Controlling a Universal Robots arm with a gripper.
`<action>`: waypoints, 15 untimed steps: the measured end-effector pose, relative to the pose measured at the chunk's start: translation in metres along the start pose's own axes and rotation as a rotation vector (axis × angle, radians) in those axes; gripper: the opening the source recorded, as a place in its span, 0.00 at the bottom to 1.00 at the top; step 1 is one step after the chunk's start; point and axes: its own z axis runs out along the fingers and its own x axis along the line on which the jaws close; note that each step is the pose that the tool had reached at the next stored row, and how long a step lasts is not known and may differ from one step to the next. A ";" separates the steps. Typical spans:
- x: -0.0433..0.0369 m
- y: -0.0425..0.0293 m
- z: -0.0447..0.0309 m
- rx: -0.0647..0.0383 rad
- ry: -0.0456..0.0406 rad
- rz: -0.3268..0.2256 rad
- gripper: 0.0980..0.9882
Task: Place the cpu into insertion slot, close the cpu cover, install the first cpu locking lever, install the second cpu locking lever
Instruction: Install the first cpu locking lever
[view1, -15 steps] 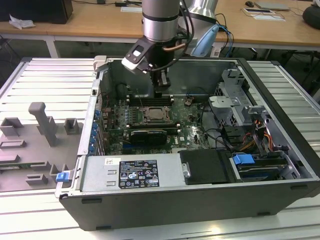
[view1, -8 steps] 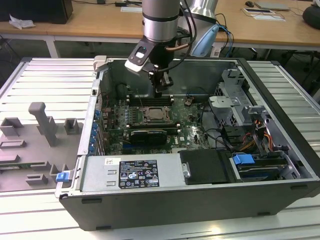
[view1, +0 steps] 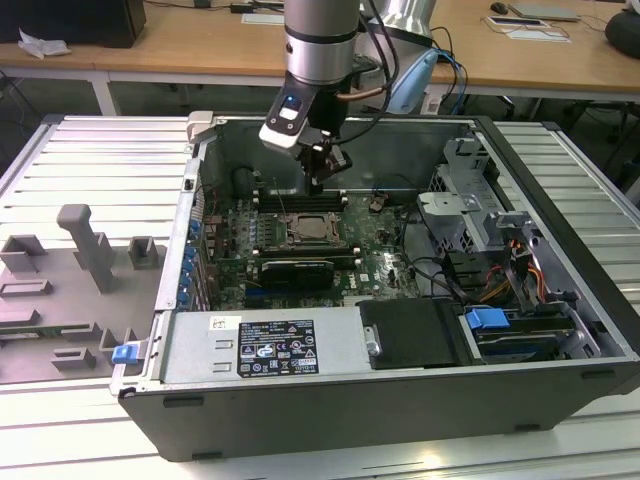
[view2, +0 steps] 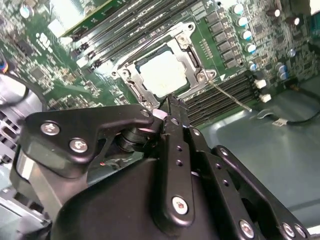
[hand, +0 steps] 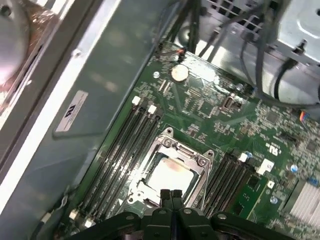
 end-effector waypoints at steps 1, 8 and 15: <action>0.0000 0.0000 0.0000 0.000 0.0012 -0.029 0.01; 0.0000 0.0000 0.0000 0.003 0.0072 -0.185 0.01; 0.0000 0.0000 0.0000 0.004 0.0120 -0.306 0.01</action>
